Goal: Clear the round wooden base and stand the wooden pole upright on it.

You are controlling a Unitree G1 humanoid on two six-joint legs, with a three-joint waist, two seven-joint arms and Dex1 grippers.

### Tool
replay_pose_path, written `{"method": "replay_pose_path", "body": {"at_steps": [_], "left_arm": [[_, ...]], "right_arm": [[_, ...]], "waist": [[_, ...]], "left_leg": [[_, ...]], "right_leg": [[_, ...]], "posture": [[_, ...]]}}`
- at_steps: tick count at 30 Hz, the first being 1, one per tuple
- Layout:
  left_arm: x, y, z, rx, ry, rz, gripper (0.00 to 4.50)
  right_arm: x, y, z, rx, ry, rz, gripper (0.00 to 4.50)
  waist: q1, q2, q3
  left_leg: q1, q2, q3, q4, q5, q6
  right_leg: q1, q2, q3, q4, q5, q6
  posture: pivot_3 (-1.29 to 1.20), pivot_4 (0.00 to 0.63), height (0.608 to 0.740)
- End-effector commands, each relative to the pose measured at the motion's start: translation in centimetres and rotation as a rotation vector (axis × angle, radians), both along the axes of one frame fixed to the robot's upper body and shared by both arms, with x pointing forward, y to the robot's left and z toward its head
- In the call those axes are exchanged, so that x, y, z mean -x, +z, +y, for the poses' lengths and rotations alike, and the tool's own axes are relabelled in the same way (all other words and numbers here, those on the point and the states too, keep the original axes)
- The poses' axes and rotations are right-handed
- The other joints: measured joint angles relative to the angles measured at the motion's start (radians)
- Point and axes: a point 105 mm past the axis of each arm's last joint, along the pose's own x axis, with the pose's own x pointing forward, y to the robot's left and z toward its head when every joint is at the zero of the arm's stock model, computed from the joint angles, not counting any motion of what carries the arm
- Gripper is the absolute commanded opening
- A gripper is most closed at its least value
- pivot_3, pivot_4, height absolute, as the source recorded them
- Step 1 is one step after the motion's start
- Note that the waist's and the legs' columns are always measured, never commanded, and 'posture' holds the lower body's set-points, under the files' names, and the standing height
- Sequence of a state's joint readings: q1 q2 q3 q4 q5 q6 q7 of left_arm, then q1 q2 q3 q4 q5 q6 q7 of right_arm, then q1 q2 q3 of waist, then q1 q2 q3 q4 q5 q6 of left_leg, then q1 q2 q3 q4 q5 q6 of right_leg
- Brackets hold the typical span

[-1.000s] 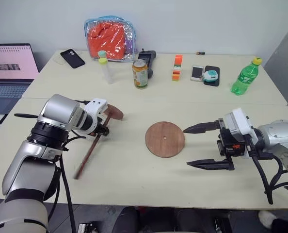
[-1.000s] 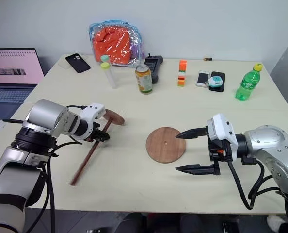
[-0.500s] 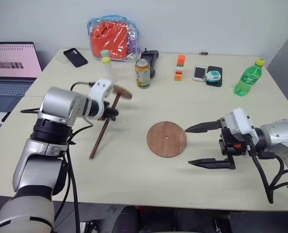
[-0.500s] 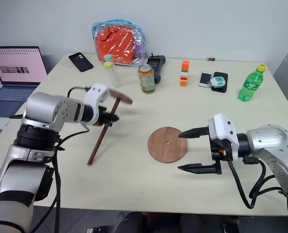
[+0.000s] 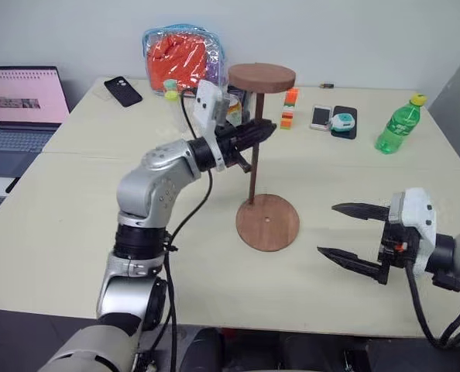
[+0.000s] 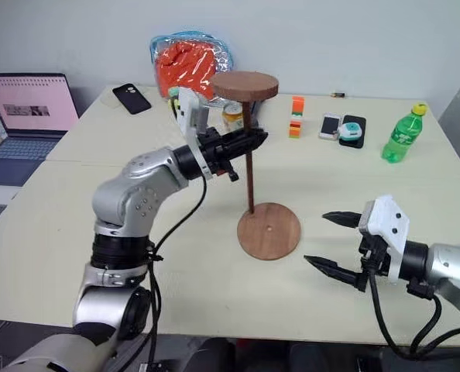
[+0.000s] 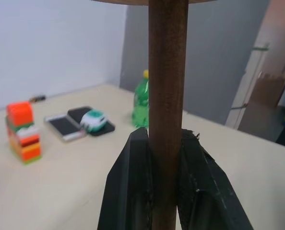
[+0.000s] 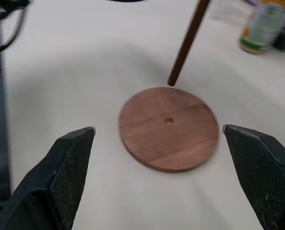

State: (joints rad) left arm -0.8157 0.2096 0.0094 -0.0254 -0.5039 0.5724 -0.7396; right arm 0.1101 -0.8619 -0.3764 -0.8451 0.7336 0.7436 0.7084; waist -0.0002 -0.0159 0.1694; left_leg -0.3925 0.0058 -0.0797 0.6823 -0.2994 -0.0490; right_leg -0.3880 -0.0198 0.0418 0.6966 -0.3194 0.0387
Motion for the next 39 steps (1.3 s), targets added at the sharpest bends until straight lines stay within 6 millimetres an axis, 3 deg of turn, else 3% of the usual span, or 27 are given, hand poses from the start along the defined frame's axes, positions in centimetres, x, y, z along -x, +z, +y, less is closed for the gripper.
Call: {"method": "replay_pose_path", "body": {"at_steps": [1, 6, 10, 18, 26, 39], "left_arm": [[1.8, 0.9, -1.2, 0.026, -0.064, -0.156, 0.26], [2.7, -0.3, -1.8, 0.034, -0.083, -0.174, 0.26], [2.8, -2.2, -2.2, 0.042, -0.056, -0.182, 0.26], [2.7, -3.8, -1.9, 0.026, -0.043, -0.16, 0.26], [2.1, -4.5, -1.4, 0.024, -0.01, -0.137, 0.26], [2.6, -4.9, -1.8, 0.02, -0.022, -0.123, 0.26]], "right_arm": [[1.0, 0.2, 0.6, -0.001, -0.073, -0.038, 4.5], [1.3, -1.0, 0.9, -0.006, -0.141, 0.022, 4.5], [0.0, -0.8, 0.0, -0.031, -0.245, 0.025, 4.5], [0.0, -0.8, 0.3, -0.001, -0.212, 0.048, 4.5], [0.6, -1.8, 0.6, 0.009, -0.17, 0.125, 4.5], [0.8, -1.7, 0.8, 0.001, -0.148, 0.122, 4.5]], "waist": [[0.0, 0.0, 0.0], [-0.003, 0.0, 0.0], [-0.004, 0.0, 0.0], [-0.002, 0.0, 0.0], [-0.002, 0.0, 0.0], [-0.002, 0.0, 0.0]], "left_leg": [[0.0, 0.0, 0.0, 0.0, 0.0, 0.0], [0.003, 0.0, 0.001, -0.001, 0.0, 0.0], [0.004, 0.0, 0.001, -0.001, -0.002, 0.003], [0.005, 0.0, 0.001, -0.001, -0.002, 0.004], [0.005, 0.0, 0.001, -0.001, -0.002, 0.004], [0.005, 0.0, 0.001, -0.001, -0.002, 0.004]], "right_leg": [[0.0, 0.0, 0.0, 0.0, 0.0, 0.0], [0.001, 0.0, 0.0, 0.0, 0.0, 0.0], [0.001, 0.001, 0.0, 0.0, 0.0, 0.0], [0.002, 0.001, 0.001, 0.0, 0.0, 0.0], [0.003, 0.001, 0.0, -0.001, 0.0, 0.0], [0.003, 0.001, 0.0, -0.001, 0.0, 0.0]], "posture": [[0.0, 0.15, 0.74], [0.0, 0.15, 0.74], [0.0, 0.15, 0.74], [0.0, 0.15, 0.74], [0.0, 0.15, 0.74], [0.0, 0.15, 0.74]]}}
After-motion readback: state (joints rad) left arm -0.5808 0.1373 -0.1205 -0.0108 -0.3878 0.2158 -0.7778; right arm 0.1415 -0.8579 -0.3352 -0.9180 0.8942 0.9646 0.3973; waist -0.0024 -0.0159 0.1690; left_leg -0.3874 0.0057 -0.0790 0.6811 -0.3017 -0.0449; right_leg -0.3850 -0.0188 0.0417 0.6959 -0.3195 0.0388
